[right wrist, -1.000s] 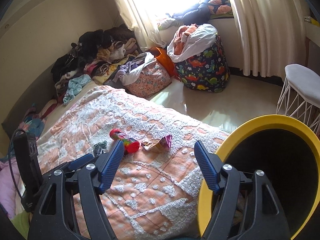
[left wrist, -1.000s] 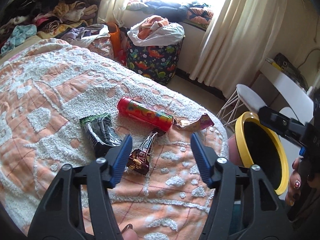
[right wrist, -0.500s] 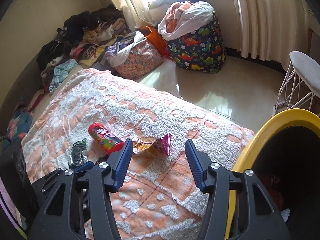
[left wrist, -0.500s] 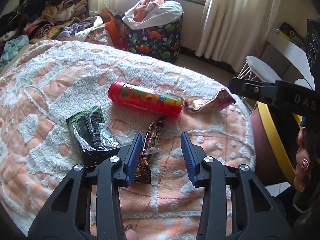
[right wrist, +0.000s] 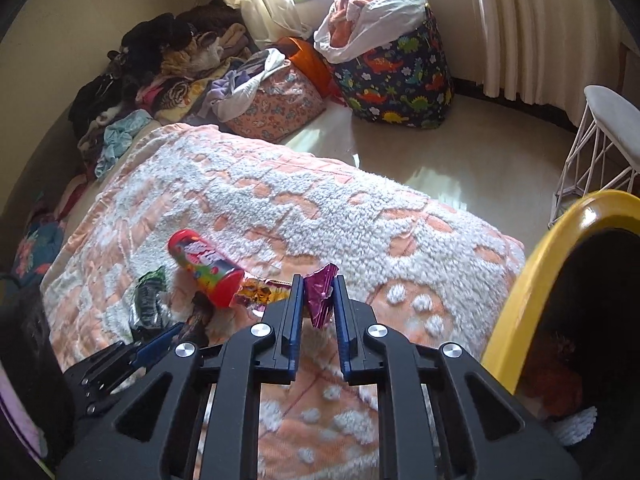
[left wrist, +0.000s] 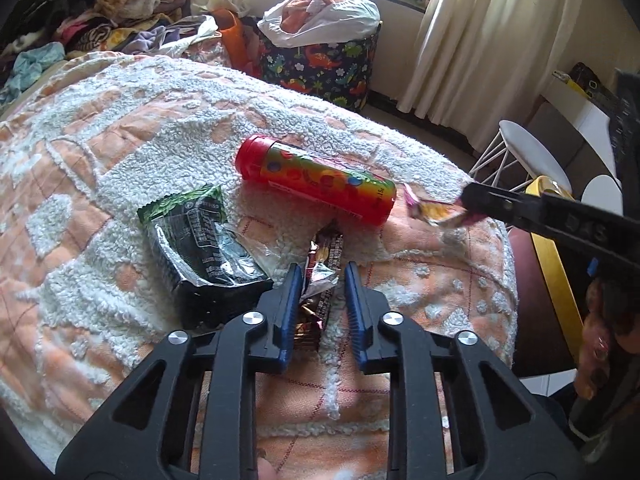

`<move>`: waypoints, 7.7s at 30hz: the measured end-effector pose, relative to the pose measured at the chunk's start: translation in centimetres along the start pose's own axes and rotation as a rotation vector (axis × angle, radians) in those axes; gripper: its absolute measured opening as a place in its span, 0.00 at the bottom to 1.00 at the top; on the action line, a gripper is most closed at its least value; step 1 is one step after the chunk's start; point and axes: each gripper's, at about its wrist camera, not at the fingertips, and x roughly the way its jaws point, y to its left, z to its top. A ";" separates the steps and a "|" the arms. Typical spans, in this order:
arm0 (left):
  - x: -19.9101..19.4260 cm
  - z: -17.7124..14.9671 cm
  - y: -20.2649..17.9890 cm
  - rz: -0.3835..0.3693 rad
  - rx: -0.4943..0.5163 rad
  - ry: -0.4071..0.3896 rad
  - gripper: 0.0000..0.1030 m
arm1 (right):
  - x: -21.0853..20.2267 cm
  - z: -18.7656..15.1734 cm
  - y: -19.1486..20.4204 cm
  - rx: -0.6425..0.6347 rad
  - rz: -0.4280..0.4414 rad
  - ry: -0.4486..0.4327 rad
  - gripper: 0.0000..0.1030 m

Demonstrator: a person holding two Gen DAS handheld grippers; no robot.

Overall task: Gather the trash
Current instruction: 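Grasp the brown wrapper with left tool while right tool grasps the pink wrapper, then carry the brown and pink wrappers over the yellow bin, then open both tools to drop the brown and pink wrappers into the bin, then move both open tools back to the green packet and red tube, then grasp the green packet with left tool while right tool grasps the red tube, then lift the green packet and red tube and carry both over the bin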

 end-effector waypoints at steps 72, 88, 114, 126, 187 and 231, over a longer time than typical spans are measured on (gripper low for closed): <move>-10.3 -0.7 -13.0 -0.258 0.220 -0.150 0.10 | -20.0 -4.0 -10.8 0.180 -0.113 -0.321 0.13; -9.1 -1.7 -16.7 -0.301 0.305 -0.117 0.11 | -20.6 -4.6 -15.0 0.259 -0.188 -0.344 0.13; -3.4 -2.8 -21.4 -0.354 0.346 0.028 0.11 | -19.7 -6.0 -20.0 0.385 -0.285 -0.321 0.13; -1.8 -1.9 -21.8 -0.353 0.314 0.027 0.52 | -19.6 -5.8 -19.9 0.401 -0.268 -0.326 0.37; -3.0 -0.3 7.8 -0.006 -0.414 -0.089 0.44 | -0.3 -1.0 6.5 -0.397 0.000 -0.029 0.72; -6.7 0.5 0.0 -0.172 -0.220 -0.142 0.12 | -9.1 -4.6 2.5 -0.225 0.071 -0.176 0.26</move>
